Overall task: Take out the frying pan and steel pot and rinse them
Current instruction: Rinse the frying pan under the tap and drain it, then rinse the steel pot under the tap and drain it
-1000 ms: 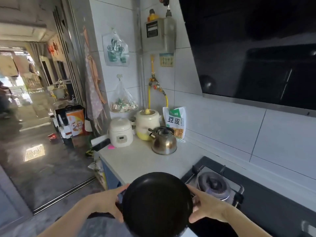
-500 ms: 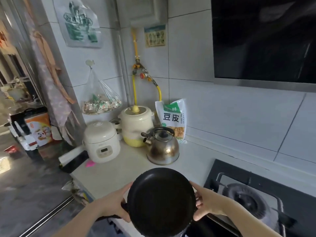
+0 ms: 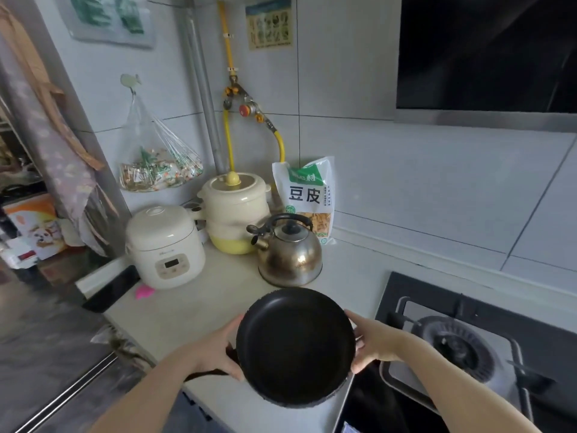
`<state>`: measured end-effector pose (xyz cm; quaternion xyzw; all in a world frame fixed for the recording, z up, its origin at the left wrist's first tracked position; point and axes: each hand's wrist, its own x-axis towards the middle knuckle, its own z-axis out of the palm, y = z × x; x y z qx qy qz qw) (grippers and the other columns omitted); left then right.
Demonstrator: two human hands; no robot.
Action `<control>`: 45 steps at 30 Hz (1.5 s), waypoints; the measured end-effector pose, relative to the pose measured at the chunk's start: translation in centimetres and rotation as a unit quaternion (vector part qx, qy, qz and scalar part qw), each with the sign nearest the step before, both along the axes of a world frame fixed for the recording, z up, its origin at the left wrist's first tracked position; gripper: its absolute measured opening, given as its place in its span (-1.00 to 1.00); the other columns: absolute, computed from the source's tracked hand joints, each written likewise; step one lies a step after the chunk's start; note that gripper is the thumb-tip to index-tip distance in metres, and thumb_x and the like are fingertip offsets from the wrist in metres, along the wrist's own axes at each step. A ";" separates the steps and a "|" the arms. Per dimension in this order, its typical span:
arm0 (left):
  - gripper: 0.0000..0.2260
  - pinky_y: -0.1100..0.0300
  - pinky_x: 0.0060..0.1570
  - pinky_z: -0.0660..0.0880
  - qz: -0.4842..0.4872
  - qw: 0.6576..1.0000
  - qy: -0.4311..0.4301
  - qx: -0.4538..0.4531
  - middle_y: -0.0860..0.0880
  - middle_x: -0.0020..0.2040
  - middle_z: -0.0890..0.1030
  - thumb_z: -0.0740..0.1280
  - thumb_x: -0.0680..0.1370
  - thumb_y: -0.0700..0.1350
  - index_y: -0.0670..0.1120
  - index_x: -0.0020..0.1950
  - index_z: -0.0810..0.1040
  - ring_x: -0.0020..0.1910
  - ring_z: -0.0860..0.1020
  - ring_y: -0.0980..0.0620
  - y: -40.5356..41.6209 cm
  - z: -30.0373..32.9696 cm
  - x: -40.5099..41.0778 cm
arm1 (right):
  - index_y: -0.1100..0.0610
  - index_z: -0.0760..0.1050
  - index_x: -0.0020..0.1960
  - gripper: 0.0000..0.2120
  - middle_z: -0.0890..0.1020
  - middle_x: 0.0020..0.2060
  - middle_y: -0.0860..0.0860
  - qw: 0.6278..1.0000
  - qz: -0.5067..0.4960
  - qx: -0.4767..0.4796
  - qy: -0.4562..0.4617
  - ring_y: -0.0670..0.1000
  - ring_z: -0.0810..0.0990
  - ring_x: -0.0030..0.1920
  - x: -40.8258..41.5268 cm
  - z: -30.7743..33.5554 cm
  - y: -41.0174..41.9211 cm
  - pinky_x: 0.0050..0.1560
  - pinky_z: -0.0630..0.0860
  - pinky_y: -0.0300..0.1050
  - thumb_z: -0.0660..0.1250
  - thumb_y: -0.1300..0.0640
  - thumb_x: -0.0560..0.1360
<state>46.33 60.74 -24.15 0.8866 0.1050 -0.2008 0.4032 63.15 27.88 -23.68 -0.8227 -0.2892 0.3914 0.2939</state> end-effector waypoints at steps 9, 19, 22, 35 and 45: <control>0.06 0.08 0.29 0.32 -0.002 0.999 0.043 0.015 0.11 0.40 0.31 0.57 0.32 -0.15 0.30 0.53 -0.09 0.29 0.35 0.00 -1.2 0.8 -0.1 | -0.22 0.12 0.48 0.02 0.61 0.14 -0.03 0.999 -0.030 -0.020 0.002 0.06 0.60 0.15 -1.3 -0.3 0.1 0.30 0.46 0.14 0.58 0.26 0.22; 0.09 -0.01 0.21 0.46 -0.022 0.996 0.026 0.081 0.06 0.39 0.37 0.58 0.23 0.03 0.38 0.49 -0.12 0.16 0.46 0.01 -1.0 1.2 -0.2 | 0.07 0.15 0.53 -0.11 0.50 0.30 0.05 0.995 -0.087 -0.012 -0.053 0.10 0.52 0.23 -3.6 0.7 -0.4 0.31 0.45 0.04 0.55 0.26 0.33; 0.13 -0.08 0.31 0.37 -0.020 0.987 0.007 0.161 -0.07 0.44 0.31 0.57 0.13 0.18 0.30 0.53 -0.07 0.37 0.33 -0.13 -1.5 1.9 0.1 | 0.11 0.06 0.57 -0.06 0.39 0.41 0.10 0.983 -0.158 0.026 -0.085 0.08 0.44 0.34 -5.6 1.7 -2.3 0.34 0.40 -0.04 0.55 0.17 0.36; -0.12 -0.05 0.41 0.25 -0.128 0.964 -0.196 0.123 -0.07 0.47 0.33 0.56 0.32 0.09 -0.02 0.54 0.22 0.45 0.27 -0.07 -23.8 6.5 6.6 | 0.02 0.13 0.56 -0.16 0.41 0.38 0.00 0.875 -0.445 0.074 -0.175 -0.05 0.44 0.30 -16.2 7.9 -29.5 0.28 0.43 -0.17 0.51 0.05 0.42; -0.20 0.07 0.41 0.21 -0.342 0.903 -0.262 0.004 0.09 0.45 0.26 0.52 0.40 0.07 0.10 0.53 0.17 0.47 0.19 0.06 -56.8 9.2 4.0 | -0.03 0.24 0.44 -0.30 0.50 0.12 -0.14 0.751 -0.617 0.045 -0.231 -0.14 0.53 0.11 -31.5 10.9 -53.4 0.09 0.46 -0.35 0.50 0.19 0.43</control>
